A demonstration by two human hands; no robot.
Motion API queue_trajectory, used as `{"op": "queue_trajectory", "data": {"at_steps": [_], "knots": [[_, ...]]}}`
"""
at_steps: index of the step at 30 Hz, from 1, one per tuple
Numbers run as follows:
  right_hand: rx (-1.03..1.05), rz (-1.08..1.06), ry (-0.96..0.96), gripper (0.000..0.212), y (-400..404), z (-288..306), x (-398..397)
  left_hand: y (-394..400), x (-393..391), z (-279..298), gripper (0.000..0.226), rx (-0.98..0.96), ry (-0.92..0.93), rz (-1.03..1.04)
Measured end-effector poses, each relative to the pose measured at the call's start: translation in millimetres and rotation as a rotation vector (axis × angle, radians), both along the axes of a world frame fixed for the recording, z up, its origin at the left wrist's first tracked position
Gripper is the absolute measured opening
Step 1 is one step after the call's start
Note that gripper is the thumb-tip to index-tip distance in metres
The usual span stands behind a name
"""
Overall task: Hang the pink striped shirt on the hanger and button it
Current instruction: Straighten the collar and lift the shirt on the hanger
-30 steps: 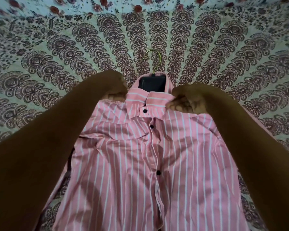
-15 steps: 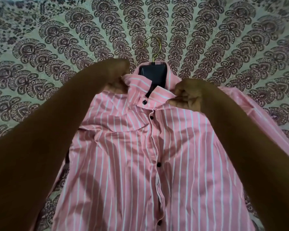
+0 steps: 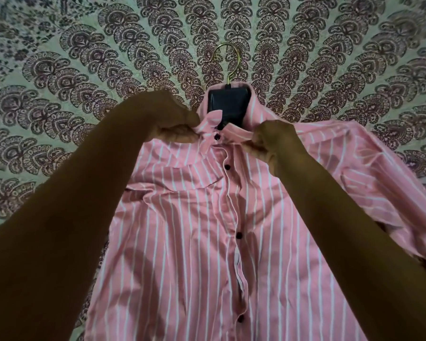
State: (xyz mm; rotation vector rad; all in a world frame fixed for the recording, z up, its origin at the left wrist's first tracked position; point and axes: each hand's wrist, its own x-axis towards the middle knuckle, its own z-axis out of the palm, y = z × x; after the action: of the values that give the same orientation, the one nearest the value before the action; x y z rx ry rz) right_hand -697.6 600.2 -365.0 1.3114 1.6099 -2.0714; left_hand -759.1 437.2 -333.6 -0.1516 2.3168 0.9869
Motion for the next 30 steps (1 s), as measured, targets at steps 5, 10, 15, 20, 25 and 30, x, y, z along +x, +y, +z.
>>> {"op": "queue_trajectory", "data": {"at_steps": [5,10,15,20,25,30], "knots": [[0.299,0.067,0.051,0.024,0.9,4.3,2.6,1.6,7.5,-2.1,0.055,0.027,0.031,0.022],[0.978,0.197,0.553,0.033,-22.9,-4.5,11.3,-0.9,19.9,-15.2,0.021,0.108,0.243,0.067],[0.257,0.225,0.112,0.052,-38.4,-16.1,-12.2,0.1,34.7,-23.5,0.019,0.096,0.419,0.047],[-0.186,0.051,0.110,0.017,-33.8,-6.0,-14.9,-2.9,40.7,-22.4,0.020,0.198,0.363,0.192],[-0.618,-0.237,0.174,0.023,-41.5,-20.0,6.3,5.9,35.9,-13.8,0.019,0.594,-0.127,0.683],[-0.771,-0.359,0.314,0.026,-59.5,-36.1,21.1,17.3,29.3,-18.8,0.041,0.723,-0.313,0.847]]}}
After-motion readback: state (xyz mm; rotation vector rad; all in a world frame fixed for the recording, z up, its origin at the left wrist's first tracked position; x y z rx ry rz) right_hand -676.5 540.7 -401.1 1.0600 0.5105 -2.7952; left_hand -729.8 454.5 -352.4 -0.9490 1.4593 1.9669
